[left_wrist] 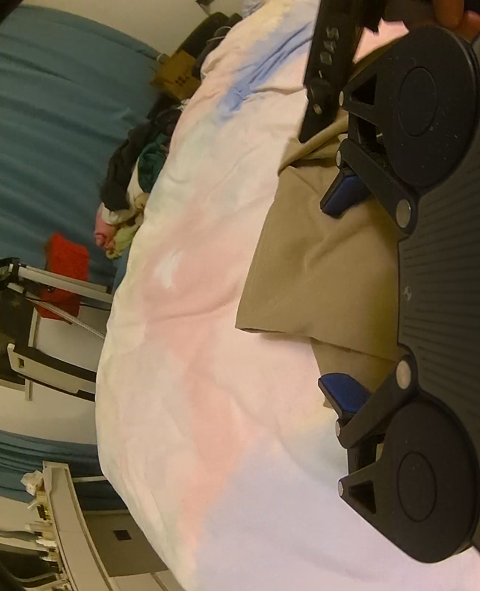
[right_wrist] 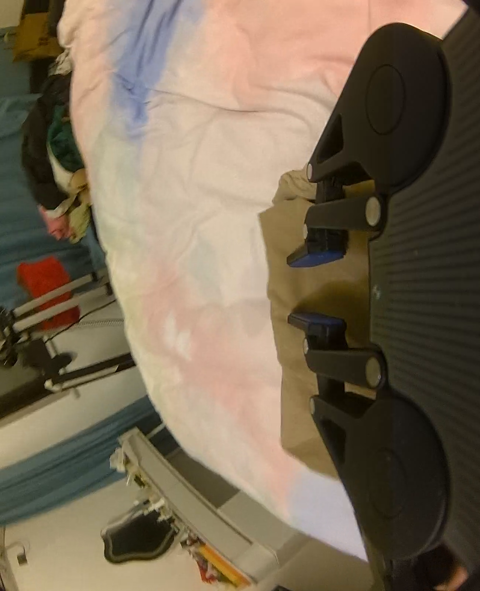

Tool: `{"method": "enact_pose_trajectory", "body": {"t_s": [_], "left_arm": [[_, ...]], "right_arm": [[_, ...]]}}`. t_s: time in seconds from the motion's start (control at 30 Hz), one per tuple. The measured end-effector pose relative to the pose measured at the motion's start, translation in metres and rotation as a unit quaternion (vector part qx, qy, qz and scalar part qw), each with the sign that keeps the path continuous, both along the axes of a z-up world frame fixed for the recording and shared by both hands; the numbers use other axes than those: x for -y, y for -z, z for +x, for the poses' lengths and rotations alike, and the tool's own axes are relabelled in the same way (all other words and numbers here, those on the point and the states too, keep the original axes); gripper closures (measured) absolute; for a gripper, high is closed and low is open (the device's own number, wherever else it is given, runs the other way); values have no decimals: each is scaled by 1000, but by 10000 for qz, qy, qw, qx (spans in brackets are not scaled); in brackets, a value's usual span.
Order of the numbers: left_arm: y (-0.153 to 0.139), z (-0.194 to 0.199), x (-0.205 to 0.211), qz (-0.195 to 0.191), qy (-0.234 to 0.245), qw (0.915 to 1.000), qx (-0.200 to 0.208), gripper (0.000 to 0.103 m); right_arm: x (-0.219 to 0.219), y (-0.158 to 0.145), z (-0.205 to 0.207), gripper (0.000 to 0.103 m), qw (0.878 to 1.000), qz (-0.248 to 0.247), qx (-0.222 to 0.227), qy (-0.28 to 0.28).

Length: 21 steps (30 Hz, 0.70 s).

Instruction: Fold clothes

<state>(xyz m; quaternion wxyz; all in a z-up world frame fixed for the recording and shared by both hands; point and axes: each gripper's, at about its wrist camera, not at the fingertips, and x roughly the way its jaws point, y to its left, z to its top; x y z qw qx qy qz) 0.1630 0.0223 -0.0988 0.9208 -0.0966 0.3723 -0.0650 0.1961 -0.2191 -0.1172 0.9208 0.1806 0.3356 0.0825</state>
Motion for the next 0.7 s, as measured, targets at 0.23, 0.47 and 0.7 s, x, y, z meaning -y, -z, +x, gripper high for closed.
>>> {"method": "enact_pose_trajectory", "body": {"t_s": [0.23, 0.47, 0.7], "left_arm": [[-9, -11, -6, -27, -50, 9999, 126, 10], [-44, -63, -7, -58, 70, 9987, 501, 10], [-51, -95, 6, 336, 38, 9979, 551, 10]], "right_arm": [[-2, -4, -12, 73, 9999, -99, 43, -44], [-4, -31, -55, 72, 9992, -163, 335, -162], [-3, -40, -91, 72, 9988, -281, 349, -191]]}}
